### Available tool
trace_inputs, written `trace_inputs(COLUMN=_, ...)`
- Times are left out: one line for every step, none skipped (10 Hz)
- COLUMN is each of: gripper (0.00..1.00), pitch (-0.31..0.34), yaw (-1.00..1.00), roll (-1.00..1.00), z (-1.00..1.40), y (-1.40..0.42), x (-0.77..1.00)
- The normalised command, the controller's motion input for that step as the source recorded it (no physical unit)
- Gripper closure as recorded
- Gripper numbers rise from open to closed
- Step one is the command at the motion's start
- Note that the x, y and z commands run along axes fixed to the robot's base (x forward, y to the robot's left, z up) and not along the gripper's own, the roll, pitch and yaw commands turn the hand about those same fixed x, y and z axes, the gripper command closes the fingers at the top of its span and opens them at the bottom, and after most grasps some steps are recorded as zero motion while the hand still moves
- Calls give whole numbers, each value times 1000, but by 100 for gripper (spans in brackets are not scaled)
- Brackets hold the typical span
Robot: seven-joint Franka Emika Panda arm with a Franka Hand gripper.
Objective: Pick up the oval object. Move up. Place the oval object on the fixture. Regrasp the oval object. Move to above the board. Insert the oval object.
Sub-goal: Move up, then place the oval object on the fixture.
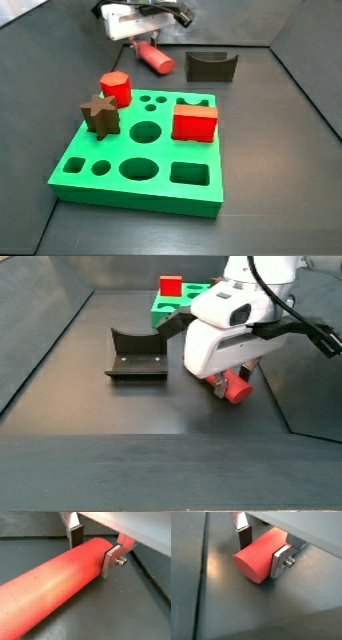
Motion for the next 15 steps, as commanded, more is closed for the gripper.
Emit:
trace_inputs(gripper=100, pitch=48, yaw=1, roll=-17, z=766, y=-65, x=-96)
trace_inputs(gripper=100, pitch=47, yaw=-7, roll=10, z=646, y=-42, x=-88)
trace_inputs(gripper=100, pitch=52, yaw=-12, roll=38, z=528, y=-19, x=-59)
trace_inputs(gripper=100, pitch=62, yaw=-16, roll=63, z=398, y=-12, x=-40)
trace_inputs(gripper=100, pitch=69, yaw=-17, roll=85, z=268, y=-8, x=-33)
trace_inputs(gripper=100, pitch=0, yaw=0, roll=0, z=1000, y=0, x=0)
trace_inputs(gripper=100, pitch=-6, yaw=3, roll=14, z=1000, y=2, x=0)
trace_inputs(gripper=100, pitch=8, yaw=0, roll=17, z=1000, y=2, x=-7)
trace_inputs(gripper=100, pitch=22, yaw=-12, roll=35, z=1000, y=3, x=-17)
trace_inputs(gripper=100, pitch=34, yaw=-25, roll=59, z=1000, y=4, x=-26)
trace_inputs(gripper=100, pitch=43, yaw=-28, roll=77, z=1000, y=3, x=-31)
trace_inputs(gripper=100, pitch=50, yaw=-27, roll=89, z=1000, y=2, x=-35)
trace_inputs(gripper=100, pitch=56, yaw=-19, roll=106, z=1000, y=3, x=-40)
trace_inputs(gripper=100, pitch=64, yaw=-5, roll=119, z=986, y=0, x=-43)
trace_inputs(gripper=100, pitch=68, yaw=8, roll=128, z=872, y=-1, x=-39)
